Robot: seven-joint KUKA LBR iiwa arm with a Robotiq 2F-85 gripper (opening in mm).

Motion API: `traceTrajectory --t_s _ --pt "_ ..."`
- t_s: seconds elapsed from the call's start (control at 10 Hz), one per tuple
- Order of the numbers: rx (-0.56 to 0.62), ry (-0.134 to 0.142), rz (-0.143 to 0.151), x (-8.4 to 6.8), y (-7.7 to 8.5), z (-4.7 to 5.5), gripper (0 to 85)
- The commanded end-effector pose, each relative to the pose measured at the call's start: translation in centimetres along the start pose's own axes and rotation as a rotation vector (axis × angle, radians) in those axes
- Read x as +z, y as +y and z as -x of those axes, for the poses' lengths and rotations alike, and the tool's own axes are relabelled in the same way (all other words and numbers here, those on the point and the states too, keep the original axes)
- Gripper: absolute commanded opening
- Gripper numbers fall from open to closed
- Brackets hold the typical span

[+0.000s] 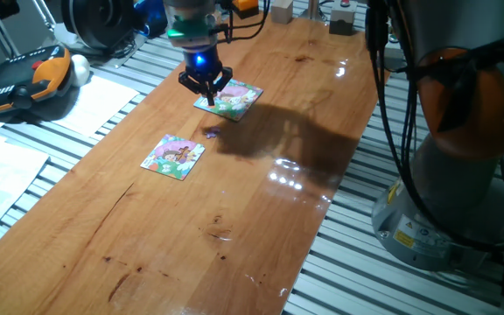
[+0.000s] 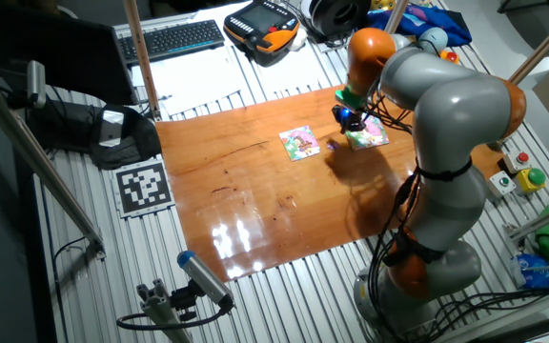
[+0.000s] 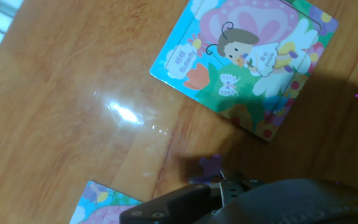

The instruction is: Assemble one piece of a puzzle

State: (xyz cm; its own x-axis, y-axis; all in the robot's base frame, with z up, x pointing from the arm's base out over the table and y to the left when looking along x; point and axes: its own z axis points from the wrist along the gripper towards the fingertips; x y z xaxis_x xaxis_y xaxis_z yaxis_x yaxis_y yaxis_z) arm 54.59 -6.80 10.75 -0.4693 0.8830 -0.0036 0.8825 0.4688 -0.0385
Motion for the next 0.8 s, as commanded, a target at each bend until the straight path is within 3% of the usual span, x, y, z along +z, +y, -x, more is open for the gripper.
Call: traceTrajectory --t_s 0.0,0.2,0.3,0.5,0.7 --pt "0.0 -0.007 0.028 0.01 0.0 -0.03 0.0" --pt "-0.027 -0.044 0.087 0.01 0.0 -0.03 0.0" --pt "-0.009 -0.044 0.085 0.01 0.0 -0.03 0.0" --pt "0.054 -0.037 0.049 0.1 0.27 0.1 0.0" --pt "0.068 -0.046 0.031 0.36 0.75 0.04 0.0"
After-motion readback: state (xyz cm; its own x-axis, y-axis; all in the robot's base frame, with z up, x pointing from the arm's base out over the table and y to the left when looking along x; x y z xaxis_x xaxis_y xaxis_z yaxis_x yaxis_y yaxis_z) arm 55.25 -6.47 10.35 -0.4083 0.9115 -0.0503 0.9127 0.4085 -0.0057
